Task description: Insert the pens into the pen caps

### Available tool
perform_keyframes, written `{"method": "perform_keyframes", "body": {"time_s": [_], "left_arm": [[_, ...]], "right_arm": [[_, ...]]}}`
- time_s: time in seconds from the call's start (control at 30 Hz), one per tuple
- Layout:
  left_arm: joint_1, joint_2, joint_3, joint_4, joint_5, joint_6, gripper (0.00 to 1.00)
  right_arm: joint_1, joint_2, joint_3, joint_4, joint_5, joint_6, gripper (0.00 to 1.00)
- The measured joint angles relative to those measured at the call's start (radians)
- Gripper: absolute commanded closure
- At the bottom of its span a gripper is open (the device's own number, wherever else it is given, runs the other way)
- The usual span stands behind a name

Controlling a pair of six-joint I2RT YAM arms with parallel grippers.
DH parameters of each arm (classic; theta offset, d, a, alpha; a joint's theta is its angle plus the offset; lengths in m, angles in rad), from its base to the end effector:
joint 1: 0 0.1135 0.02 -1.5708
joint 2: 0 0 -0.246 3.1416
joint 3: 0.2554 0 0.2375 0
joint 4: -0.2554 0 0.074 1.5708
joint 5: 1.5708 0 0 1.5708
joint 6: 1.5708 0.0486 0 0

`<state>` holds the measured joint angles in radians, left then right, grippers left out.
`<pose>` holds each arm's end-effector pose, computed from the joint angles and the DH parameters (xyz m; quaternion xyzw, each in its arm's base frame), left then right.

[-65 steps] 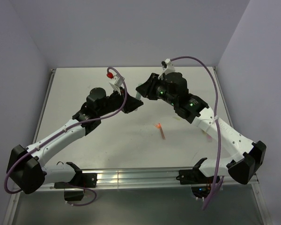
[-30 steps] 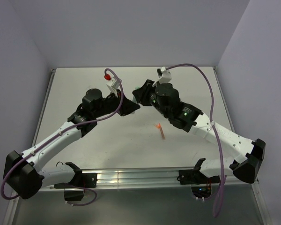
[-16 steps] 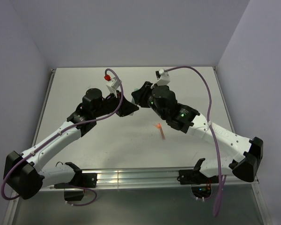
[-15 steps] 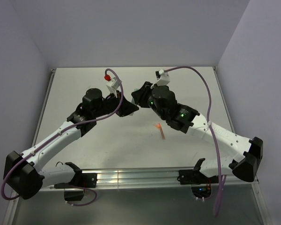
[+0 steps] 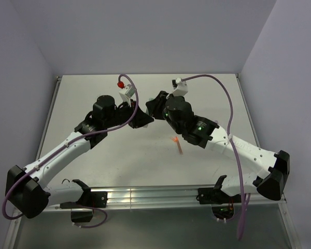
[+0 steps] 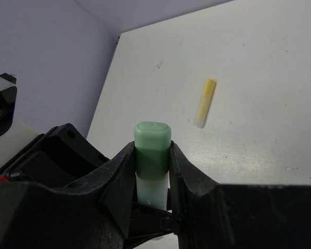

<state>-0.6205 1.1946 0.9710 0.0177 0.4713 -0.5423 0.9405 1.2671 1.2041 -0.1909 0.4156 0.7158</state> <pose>0.2165 -0.1818 0.3259 0.1766 0.7482 -0.4882 0.4130 0.1893 0.2261 0.3639 0.0387 0.7832 0.3307 0.5251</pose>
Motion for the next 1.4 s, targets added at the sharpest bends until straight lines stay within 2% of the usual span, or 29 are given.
{"method": "perform_keyframes", "body": {"time_s": [0.33, 0.53, 0.63, 0.73, 0.87, 1.0, 1.1, 1.2, 1.27, 1.3, 1.4], "left_arm": [[0.000, 0.020, 0.011, -0.046, 0.005, 0.004, 1.00], [-0.001, 0.045, 0.028, -0.022, 0.036, 0.002, 1.00], [-0.001, 0.076, 0.064, 0.034, 0.007, -0.002, 1.00], [0.018, 0.108, 0.079, 0.062, -0.067, -0.002, 1.00], [0.028, 0.200, 0.123, 0.000, -0.185, 0.001, 1.00], [0.028, 0.387, 0.306, -0.172, -0.317, 0.015, 1.00], [0.032, 0.529, 0.432, -0.277, -0.418, 0.031, 1.00], [0.036, 0.650, 0.517, -0.385, -0.505, 0.045, 0.95], [0.039, 0.733, 0.584, -0.446, -0.550, 0.058, 0.93], [0.040, 0.776, 0.616, -0.468, -0.571, 0.064, 0.88], [0.042, 0.866, 0.664, -0.522, -0.624, 0.087, 0.86]], "right_arm": [[0.016, 0.018, 0.003, -0.026, 0.040, 0.000, 1.00], [-0.005, 0.018, 0.066, -0.114, 0.031, -0.012, 0.62], [-0.062, 0.016, 0.127, -0.163, -0.045, -0.030, 0.49], [-0.124, -0.003, 0.191, -0.229, -0.115, -0.054, 0.41], [-0.220, -0.041, 0.267, -0.269, -0.163, -0.082, 0.37], [-0.302, -0.105, 0.255, -0.291, -0.199, -0.105, 0.37], [-0.349, -0.155, 0.196, -0.302, -0.224, -0.112, 0.37], [-0.390, -0.198, 0.096, -0.304, -0.259, -0.117, 0.37], [-0.406, -0.202, 0.039, -0.311, -0.281, -0.126, 0.37], [-0.409, -0.198, 0.019, -0.312, -0.286, -0.132, 0.37], [-0.416, -0.168, -0.043, -0.320, -0.297, -0.152, 0.37]]}}
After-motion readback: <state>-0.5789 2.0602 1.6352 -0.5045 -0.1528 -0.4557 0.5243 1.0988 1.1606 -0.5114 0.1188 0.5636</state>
